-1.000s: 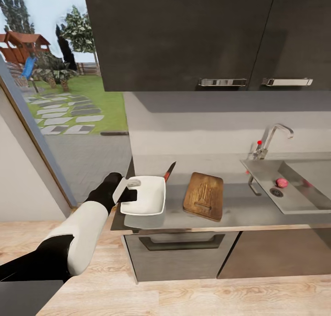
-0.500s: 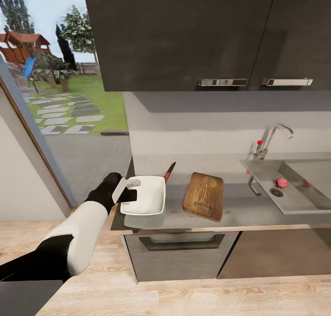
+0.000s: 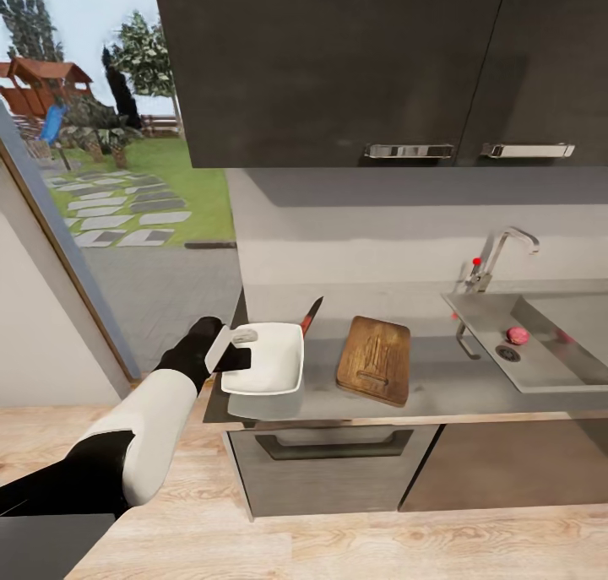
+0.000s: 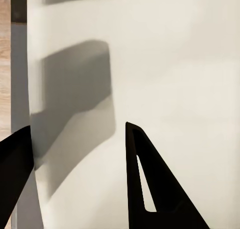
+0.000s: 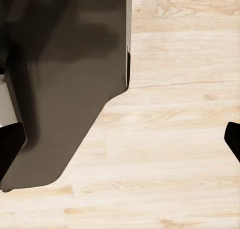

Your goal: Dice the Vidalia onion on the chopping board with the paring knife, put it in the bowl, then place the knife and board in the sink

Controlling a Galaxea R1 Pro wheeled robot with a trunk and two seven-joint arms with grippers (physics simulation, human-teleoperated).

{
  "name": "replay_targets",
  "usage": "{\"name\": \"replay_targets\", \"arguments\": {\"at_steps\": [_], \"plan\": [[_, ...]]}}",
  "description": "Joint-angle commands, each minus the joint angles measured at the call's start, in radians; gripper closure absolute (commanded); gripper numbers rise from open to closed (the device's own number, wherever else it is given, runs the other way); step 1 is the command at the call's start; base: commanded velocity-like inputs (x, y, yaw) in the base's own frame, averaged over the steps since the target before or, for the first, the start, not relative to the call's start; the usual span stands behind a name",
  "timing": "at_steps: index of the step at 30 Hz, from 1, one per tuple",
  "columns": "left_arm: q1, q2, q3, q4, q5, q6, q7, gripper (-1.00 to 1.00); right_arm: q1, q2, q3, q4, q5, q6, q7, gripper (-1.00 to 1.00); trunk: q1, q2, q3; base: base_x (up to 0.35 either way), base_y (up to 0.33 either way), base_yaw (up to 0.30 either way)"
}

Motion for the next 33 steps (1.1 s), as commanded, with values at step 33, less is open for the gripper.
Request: {"name": "replay_targets", "arguments": {"at_steps": [33], "plan": [[0.0, -0.007, 0.005, -0.013, -0.001, -0.108, 0.005, -1.0, 0.0, 0.0, -0.002, -0.002, 0.001, -0.002, 0.0, -1.0, 0.001, -0.001, -0.002, 0.0, 0.0, 0.0]]}}
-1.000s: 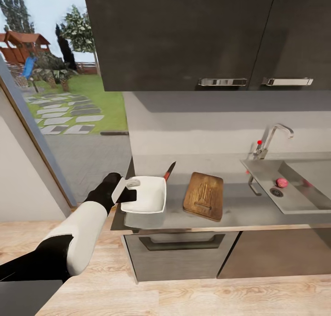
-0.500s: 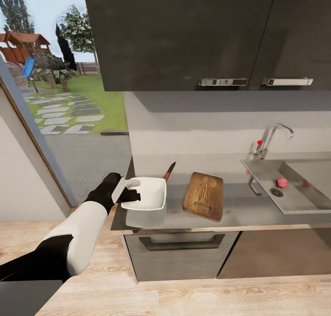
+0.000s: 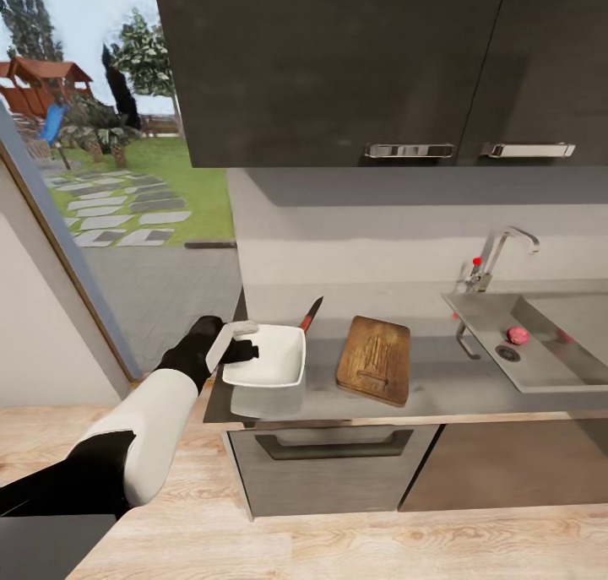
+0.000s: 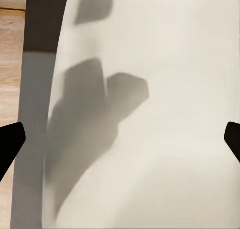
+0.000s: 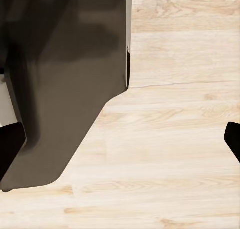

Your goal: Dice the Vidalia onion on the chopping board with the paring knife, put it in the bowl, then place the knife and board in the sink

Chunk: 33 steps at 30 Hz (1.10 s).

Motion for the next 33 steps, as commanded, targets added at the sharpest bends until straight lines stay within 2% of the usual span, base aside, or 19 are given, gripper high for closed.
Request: {"name": "replay_targets", "arguments": {"at_steps": [1, 9, 10, 11, 13, 19, 25, 26, 27, 28, 31, 33], "plan": [[-0.001, -0.002, 0.007, -0.002, 0.0, 0.003, 0.003, -1.0, 0.0, 0.0, -0.002, -0.002, 0.001, -0.002, 0.0, -1.0, 0.001, -0.002, -0.002, 0.0, 0.0, 0.0], [-0.001, -0.009, 0.006, -0.141, 0.001, 0.012, 0.0, -1.0, 0.0, 0.0, -0.002, -0.002, 0.001, -0.002, 0.0, -1.0, 0.001, -0.002, -0.002, 0.0, 0.0, 0.0], [-0.001, -0.009, 0.005, -0.241, 0.0, 0.069, 0.0, -1.0, 0.0, 0.0, -0.002, -0.002, 0.001, -0.002, 0.0, -1.0, 0.001, -0.002, -0.002, 0.0, 0.0, 0.0], [-0.001, -0.009, 0.004, -0.289, 0.0, 0.105, 0.0, -1.0, 0.0, 0.0, -0.002, -0.002, 0.001, -0.002, 0.0, -1.0, 0.001, -0.002, -0.002, 0.0, 0.0, 0.0], [-0.001, -0.009, 0.004, -0.339, 0.0, 0.135, 0.0, -1.0, 0.0, 0.0, -0.002, -0.002, 0.001, -0.002, 0.0, -1.0, 0.001, -0.002, -0.002, 0.0, 0.0, 0.0], [0.002, -0.016, 0.002, -0.533, 0.0, 0.18, -0.001, -1.0, 0.0, 0.0, -0.002, -0.002, 0.001, -0.002, 0.0, -1.0, 0.001, -0.002, -0.002, 0.0, 0.0, 0.0], [0.015, -0.025, 0.0, -0.638, 0.0, 0.187, -0.002, -1.0, 0.0, -0.005, -0.001, -0.003, 0.002, -0.024, 0.0, -1.0, 0.001, -0.002, -0.002, 0.0, 0.0, 0.0], [0.032, -0.029, -0.002, -0.68, 0.0, 0.188, -0.004, -1.0, 0.0, -0.029, -0.002, -0.008, 0.002, -0.061, -0.001, -1.0, 0.001, -0.002, -0.002, 0.0, 0.0, 0.0], [0.073, -0.031, -0.006, -0.755, 0.0, 0.189, -0.011, -1.0, 0.0, -0.099, -0.004, -0.03, 0.0, -0.12, 0.001, -1.0, 0.001, -0.002, -0.002, 0.0, 0.0, 0.0], [0.13, -0.032, -0.029, -0.831, 0.001, 0.188, -0.027, -1.0, 0.0, -0.183, -0.029, -0.104, -0.003, -0.161, 0.002, -1.0, 0.001, -0.002, -0.002, 0.0, 0.0, 0.0], [0.149, -0.033, -0.04, -0.85, 0.001, 0.188, -0.035, -1.0, 0.0, -0.224, -0.079, -0.184, -0.004, -0.168, 0.002, -1.0, 0.001, -0.002, -0.002, 0.0, 0.0, 0.0], [0.168, -0.033, -0.048, -0.861, 0.001, 0.188, -0.041, -1.0, 0.0, -0.261, -0.196, -0.309, -0.004, -0.164, 0.002, -1.0, 0.001, -0.002, -0.002, 0.0, 0.0, 0.0]]}}
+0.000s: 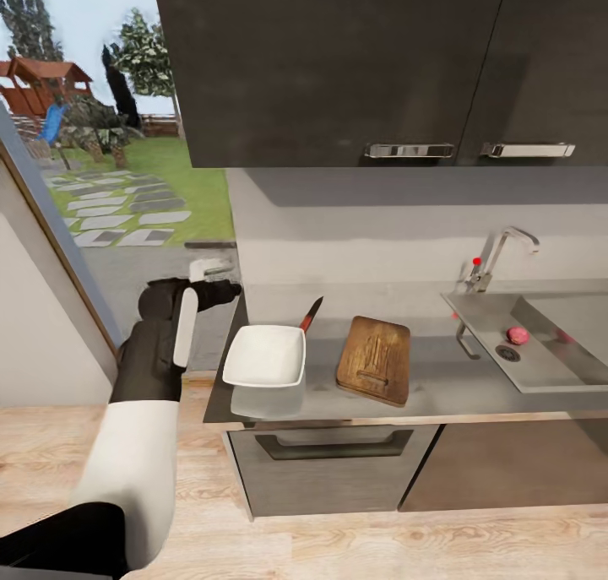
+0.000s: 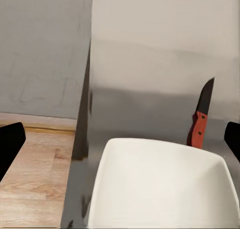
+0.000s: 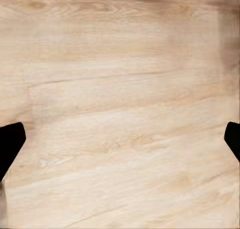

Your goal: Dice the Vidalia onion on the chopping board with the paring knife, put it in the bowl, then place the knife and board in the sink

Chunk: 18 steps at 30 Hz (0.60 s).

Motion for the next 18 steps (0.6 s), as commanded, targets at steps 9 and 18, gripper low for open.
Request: {"name": "replay_targets", "arguments": {"at_steps": [9, 18], "plan": [[0.052, -0.001, -0.078, -0.007, 0.0, 0.003, -0.001, -1.0, 0.001, -0.028, -0.405, -0.624, 0.001, 0.419, 0.039, -1.0, 0.001, -0.002, -0.002, 0.0, 0.0, 0.0], [0.072, -0.001, -0.135, -0.005, 0.0, 0.001, -0.002, -1.0, -0.002, -0.065, -0.509, -1.07, -0.025, 0.761, 0.129, -1.0, 0.001, -0.002, -0.002, -0.005, 0.0, 0.0]]}}
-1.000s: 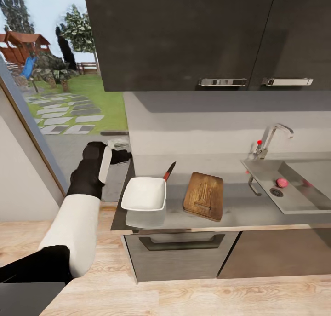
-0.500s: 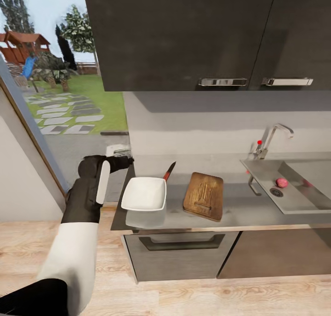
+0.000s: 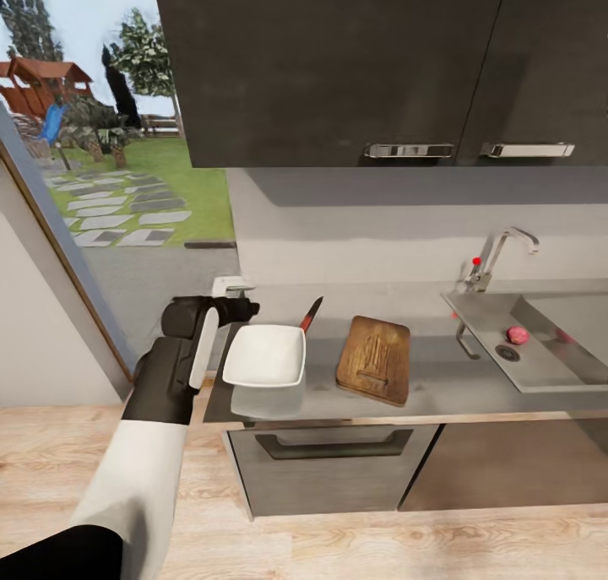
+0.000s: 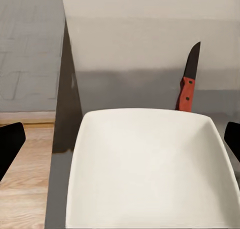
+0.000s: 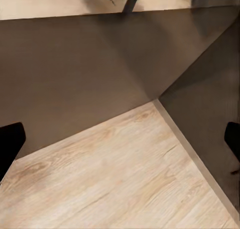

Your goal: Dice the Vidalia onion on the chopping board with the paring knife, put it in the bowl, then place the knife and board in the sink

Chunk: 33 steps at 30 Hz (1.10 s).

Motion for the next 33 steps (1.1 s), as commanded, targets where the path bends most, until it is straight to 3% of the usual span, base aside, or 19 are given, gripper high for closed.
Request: {"name": "replay_targets", "arguments": {"at_steps": [1, 4, 5, 7, 8, 9, 10, 11, 12, 13, 14, 16, 17, 20, 22, 23, 24, 29, 33], "plan": [[-0.001, 0.0, -0.002, 0.0, 0.0, 0.004, 0.004, -1.0, 0.0, -0.012, -0.002, -0.007, -0.015, 0.009, 0.005, -1.0, 0.001, -0.002, -0.002, -0.061, 0.0, 0.0], [0.0, 0.0, -0.004, 0.0, 0.0, 0.004, -0.003, -1.0, -0.002, -0.073, -0.004, -0.019, -0.096, 0.018, 0.007, -1.0, 0.001, -0.002, -0.002, -0.127, 0.0, 0.0], [0.008, 0.0, -0.005, 0.001, 0.0, 0.004, -0.017, -1.0, -0.003, -0.201, -0.005, -0.024, -0.26, 0.04, 0.008, -1.0, 0.001, -0.002, -0.002, -0.206, 0.0, 0.0], [0.011, 0.0, -0.005, 0.001, 0.0, 0.004, -0.023, -1.0, -0.004, -0.26, -0.005, -0.025, -0.341, 0.066, 0.008, -1.0, 0.001, -0.002, -0.002, -0.21, 0.0, 0.0], [0.014, 0.0, -0.005, 0.001, 0.0, 0.003, -0.029, -1.0, -0.004, -0.312, -0.005, -0.026, -0.429, 0.1, 0.008, -1.0, 0.001, -0.002, -0.002, -0.214, 0.0, 0.0], [0.016, 0.0, -0.005, 0.001, 0.0, 0.003, -0.039, -1.0, -0.004, -0.391, -0.005, -0.026, -0.596, 0.151, 0.007, -1.0, 0.001, -0.002, -0.002, -0.215, 0.0, 0.0], [0.017, 0.0, -0.005, 0.001, 0.0, 0.002, -0.041, -1.0, -0.004, -0.408, -0.005, -0.026, -0.631, 0.158, 0.007, -1.0, 0.001, -0.002, -0.002, -0.215, 0.0, 0.0], [0.017, 0.0, -0.005, 0.0, 0.0, 0.002, -0.045, -1.0, -0.004, -0.444, -0.005, -0.026, -0.69, 0.168, 0.007, -1.0, 0.001, -0.002, -0.002, -0.215, 0.0, 0.0], [0.017, 0.0, -0.005, 0.0, 0.0, 0.002, -0.047, -1.0, -0.004, -0.462, -0.005, -0.026, -0.715, 0.172, 0.007, -1.0, 0.001, -0.002, -0.002, -0.215, 0.0, 0.0], [0.018, 0.0, -0.005, 0.0, 0.0, 0.001, -0.054, -1.0, -0.004, -0.515, -0.005, -0.027, -0.78, 0.179, 0.007, -1.0, 0.001, -0.002, -0.002, -0.215, 0.0, 0.0], [0.018, 0.0, -0.006, 0.0, 0.0, 0.001, -0.057, -1.0, -0.004, -0.53, -0.005, -0.027, -0.802, 0.181, 0.008, -1.0, 0.001, -0.002, -0.002, -0.215, 0.0, 0.0], [0.018, 0.0, -0.014, 0.0, 0.0, 0.001, -0.072, -1.0, -0.004, -0.596, -0.005, -0.027, -0.958, 0.183, 0.013, -1.0, 0.001, -0.002, -0.002, -0.213, 0.0, 0.0], [0.018, 0.0, -0.016, 0.0, 0.0, 0.001, -0.075, -1.0, -0.004, -0.619, -0.005, -0.027, -1.013, 0.183, 0.02, -1.0, 0.001, -0.002, -0.002, -0.209, 0.0, 0.0], [0.018, 0.0, -0.027, -0.001, 0.0, 0.001, -0.087, -1.0, -0.004, -0.664, -0.004, -0.027, -1.105, 0.184, 0.055, -1.0, 0.001, -0.002, -0.002, -0.203, 0.0, 0.0], [0.018, 0.0, -0.031, -0.001, 0.0, 0.001, -0.091, -1.0, -0.004, -0.679, -0.004, -0.027, -1.133, 0.184, 0.083, -1.0, 0.001, -0.002, -0.002, -0.185, 0.0, 0.0], [0.018, 0.0, -0.034, -0.001, 0.0, 0.0, -0.094, -1.0, -0.004, -0.689, -0.004, -0.027, -1.151, 0.184, 0.121, -1.0, 0.001, -0.002, -0.002, -0.169, 0.0, 0.0], [0.018, 0.0, -0.037, -0.001, 0.0, 0.0, -0.099, -1.0, -0.004, -0.705, -0.003, -0.027, -1.174, 0.184, 0.242, -1.0, 0.001, -0.002, -0.002, -0.153, 0.0, 0.0], [0.018, 0.0, -0.039, -0.001, 0.0, -0.001, -0.101, -1.0, -0.004, -0.717, 0.004, -0.027, -1.183, 0.182, 0.322, -1.0, 0.001, -0.002, -0.002, -0.149, 0.0, 0.0], [0.018, 0.0, -0.048, -0.001, 0.0, 0.0, -0.101, -1.0, -0.004, -0.72, 0.094, -0.027, -1.185, 0.114, 0.341, -1.0, 0.001, -0.002, -0.002, -0.14, 0.0, 0.0]]}}
